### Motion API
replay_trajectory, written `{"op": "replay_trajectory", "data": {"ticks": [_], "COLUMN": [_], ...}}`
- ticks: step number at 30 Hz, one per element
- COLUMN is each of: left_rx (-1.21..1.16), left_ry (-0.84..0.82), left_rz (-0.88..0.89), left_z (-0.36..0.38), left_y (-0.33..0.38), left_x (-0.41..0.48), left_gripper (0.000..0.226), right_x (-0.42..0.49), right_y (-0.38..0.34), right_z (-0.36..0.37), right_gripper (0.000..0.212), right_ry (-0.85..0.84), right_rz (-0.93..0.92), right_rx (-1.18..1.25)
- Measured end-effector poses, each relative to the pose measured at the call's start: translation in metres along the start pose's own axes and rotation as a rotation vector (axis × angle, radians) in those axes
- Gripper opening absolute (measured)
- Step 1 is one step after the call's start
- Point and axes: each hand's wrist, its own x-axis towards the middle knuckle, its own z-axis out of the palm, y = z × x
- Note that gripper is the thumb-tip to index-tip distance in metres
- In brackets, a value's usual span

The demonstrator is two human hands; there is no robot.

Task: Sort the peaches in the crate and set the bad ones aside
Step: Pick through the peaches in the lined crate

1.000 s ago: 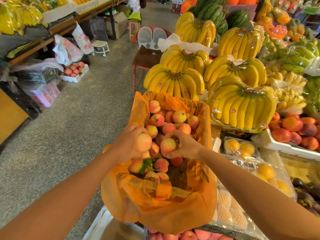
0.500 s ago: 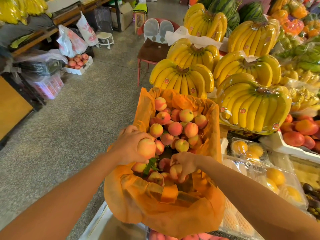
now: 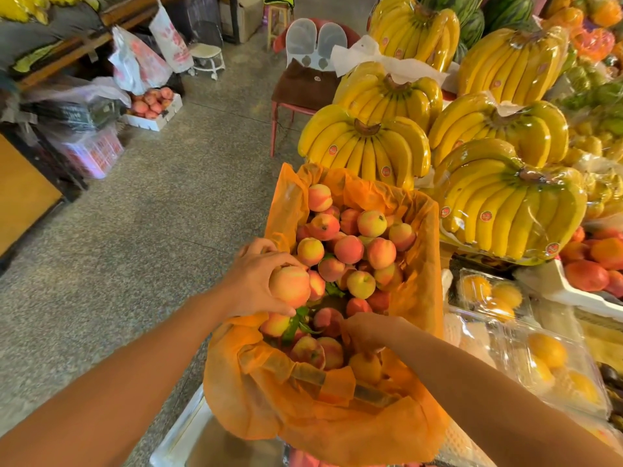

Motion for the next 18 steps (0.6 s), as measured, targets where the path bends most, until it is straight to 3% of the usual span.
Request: {"op": "replay_trajectory", "data": {"ticks": [3, 5, 13, 16, 18], "left_rx": [-0.019, -0.026, 0.031, 0.047, 0.043], "left_ry": [-0.005, -0.008, -0.055, -0.063, -0.07], "left_rz": [-0.01, -0.012, -0.04, -0.027, -0.019], "left_z": [0.0, 0.0, 0.002, 0.005, 0.007], "left_y": [-0.002, -0.002, 0.005, 0.008, 0.01], "left_x": [0.001, 0.002, 0.007, 0.01, 0.011], "left_gripper": [0.075, 0.075, 0.079, 0.08, 0.08], "right_x": [0.0, -0.003, -0.047, -0.056, -0.055], "right_y": [0.002, 0.004, 0.004, -0.011, -0.022], "right_z": [0.0, -0.003, -0.053, -0.068, -0.071], "right_gripper": [0.036, 0.031, 0.034, 0.04, 0.044], "right_ry": [-0.069, -0.037, 0.207, 0.125, 0.08], "right_rz": [-0.032, -0.05, -0.253, -0.38, -0.412], "right_rx": [-0.063, 0.024, 0.78, 1.075, 1.13]}}
